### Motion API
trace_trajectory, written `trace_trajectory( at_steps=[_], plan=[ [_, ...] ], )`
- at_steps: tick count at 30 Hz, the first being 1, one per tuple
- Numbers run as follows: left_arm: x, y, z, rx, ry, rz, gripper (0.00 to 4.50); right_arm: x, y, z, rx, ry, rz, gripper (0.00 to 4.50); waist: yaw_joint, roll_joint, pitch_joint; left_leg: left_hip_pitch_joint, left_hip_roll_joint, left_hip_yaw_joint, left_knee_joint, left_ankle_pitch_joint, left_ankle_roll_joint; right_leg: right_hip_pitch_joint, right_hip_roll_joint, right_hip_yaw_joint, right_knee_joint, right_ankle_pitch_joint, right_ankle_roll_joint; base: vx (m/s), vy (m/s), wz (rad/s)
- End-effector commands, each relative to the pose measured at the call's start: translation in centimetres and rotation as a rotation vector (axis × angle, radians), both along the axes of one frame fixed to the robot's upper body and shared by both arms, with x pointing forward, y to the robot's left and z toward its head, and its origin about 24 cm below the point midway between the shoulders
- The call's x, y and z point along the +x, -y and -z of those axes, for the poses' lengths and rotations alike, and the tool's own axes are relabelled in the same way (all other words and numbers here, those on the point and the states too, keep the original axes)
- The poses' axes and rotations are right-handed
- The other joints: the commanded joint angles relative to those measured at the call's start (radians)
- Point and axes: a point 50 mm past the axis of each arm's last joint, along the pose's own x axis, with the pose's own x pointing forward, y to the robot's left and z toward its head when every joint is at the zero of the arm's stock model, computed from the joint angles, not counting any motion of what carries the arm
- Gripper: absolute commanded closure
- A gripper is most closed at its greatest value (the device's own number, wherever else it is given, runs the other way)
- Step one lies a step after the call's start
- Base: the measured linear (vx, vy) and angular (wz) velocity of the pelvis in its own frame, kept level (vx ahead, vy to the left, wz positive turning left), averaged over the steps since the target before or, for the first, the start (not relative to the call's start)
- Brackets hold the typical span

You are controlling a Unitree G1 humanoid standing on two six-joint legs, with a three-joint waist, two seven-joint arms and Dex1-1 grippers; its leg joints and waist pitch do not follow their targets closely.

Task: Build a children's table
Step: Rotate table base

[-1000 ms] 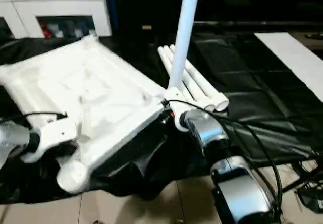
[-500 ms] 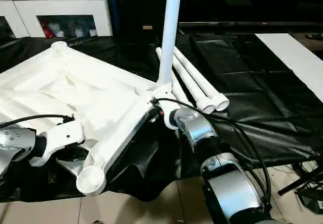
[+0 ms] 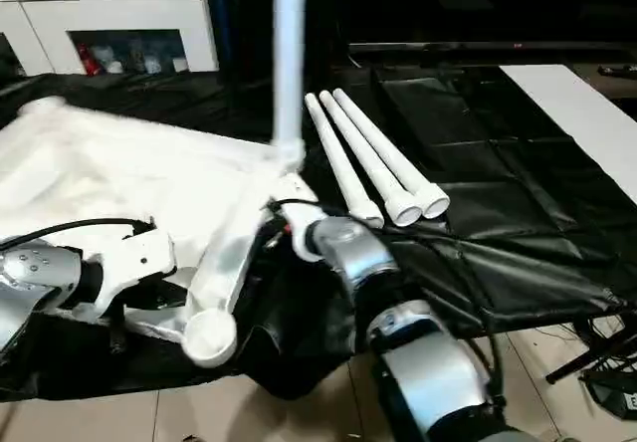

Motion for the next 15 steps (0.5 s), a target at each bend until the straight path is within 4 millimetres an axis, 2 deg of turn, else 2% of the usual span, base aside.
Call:
trace_trajectory(
  at_steps=[1, 3, 4, 5, 6, 7, 11, 12, 13, 14, 15],
  plan=[
    [0.7, 1.2, -0.7, -0.032, 0.081, 0.034, 4.50, 0.2, -1.6, -1.3, 0.034, 0.056, -0.051, 4.47, 0.004, 0.011, -0.064, 0.012, 0.023, -0.003, -0.067, -0.201, -0.022, 0.052, -0.064, 0.061, -0.066, -0.149, -0.227, 0.000, 0.000, 0.00],
    [2.4, 0.9, -0.4, -0.012, 0.179, -0.038, 4.50, 0.5, -1.4, -1.5, 0.029, 0.091, -0.016, 4.47, 0.008, 0.012, -0.064, 0.015, 0.022, -0.003, -0.067, -0.216, -0.031, 0.049, -0.063, 0.062, -0.068, -0.167, -0.212, 0.000, 0.000, 0.00],
    [2.6, 0.9, -0.4, -0.009, 0.187, -0.044, 4.50, 0.6, -1.4, -1.6, 0.029, 0.093, -0.013, 4.47, 0.008, 0.012, -0.064, 0.014, 0.021, -0.003, -0.067, -0.217, -0.031, 0.049, -0.063, 0.062, -0.069, -0.169, -0.209, 0.000, 0.000, 0.00],
    [3.5, 0.6, -0.3, 0.017, 0.237, -0.086, 4.50, 0.8, -1.0, -1.7, 0.026, 0.108, 0.007, 4.47, 0.008, 0.012, -0.065, 0.011, 0.021, -0.005, -0.069, -0.217, -0.034, 0.052, -0.063, 0.061, -0.067, -0.167, -0.203, 0.000, 0.000, 0.00],
    [4.1, 0.4, -0.3, 0.034, 0.262, -0.115, 4.50, 1.0, -0.7, -1.8, 0.025, 0.117, 0.021, 4.47, 0.009, 0.008, -0.066, 0.013, 0.020, -0.005, -0.068, -0.215, -0.036, 0.051, -0.061, 0.061, -0.067, -0.162, -0.197, 0.000, 0.000, 0.00],
    [4.8, 0.1, -0.4, 0.064, 0.301, -0.143, 4.50, 1.1, -0.2, -1.9, 0.025, 0.126, 0.037, 4.47, 0.009, 0.012, -0.066, 0.012, 0.020, -0.005, -0.067, -0.215, -0.036, 0.052, -0.062, 0.062, -0.065, -0.156, -0.199, 0.000, 0.000, 0.00],
    [6.6, -0.2, -0.7, 0.109, 0.386, -0.240, 4.50, 1.7, 1.7, -2.5, 0.033, 0.166, 0.092, 4.47, 0.012, 0.014, -0.071, 0.010, 0.018, -0.005, -0.064, -0.172, -0.028, 0.057, -0.060, 0.061, -0.061, -0.076, -0.205, 0.000, 0.000, 0.00],
    [6.9, -0.2, -0.6, 0.135, 0.403, -0.248, 4.50, 1.8, 2.3, -2.8, 0.039, 0.182, 0.112, 4.47, 0.016, 0.012, -0.075, 0.010, 0.019, -0.005, -0.061, -0.149, -0.022, 0.060, -0.061, 0.061, -0.056, -0.042, -0.209, 0.000, 0.000, 0.00],
    [7.5, -0.1, -0.5, 0.157, 0.424, -0.275, 4.50, 2.0, 3.3, -3.3, 0.045, 0.204, 0.144, 4.47, 0.017, 0.011, -0.073, 0.009, 0.017, -0.004, -0.061, -0.142, -0.016, 0.059, -0.058, 0.060, -0.058, -0.035, -0.209, 0.000, 0.000, 0.00],
    [7.9, 0.0, -0.3, 0.171, 0.438, -0.293, 4.50, 2.2, 3.9, -3.5, 0.048, 0.220, 0.166, 4.47, 0.022, 0.015, -0.075, 0.010, 0.016, -0.003, -0.059, -0.132, -0.013, 0.061, -0.057, 0.060, -0.058, -0.012, -0.205, 0.000, 0.000, 0.00],
    [8.0, 0.1, -0.2, 0.172, 0.446, -0.300, 4.50, 2.2, 4.1, -3.7, 0.048, 0.228, 0.175, 4.47, 0.026, 0.013, -0.076, 0.011, 0.016, -0.004, -0.059, -0.132, -0.013, 0.062, -0.059, 0.060, -0.057, -0.013, -0.208, 0.000, 0.000, 0.00]
  ],
)
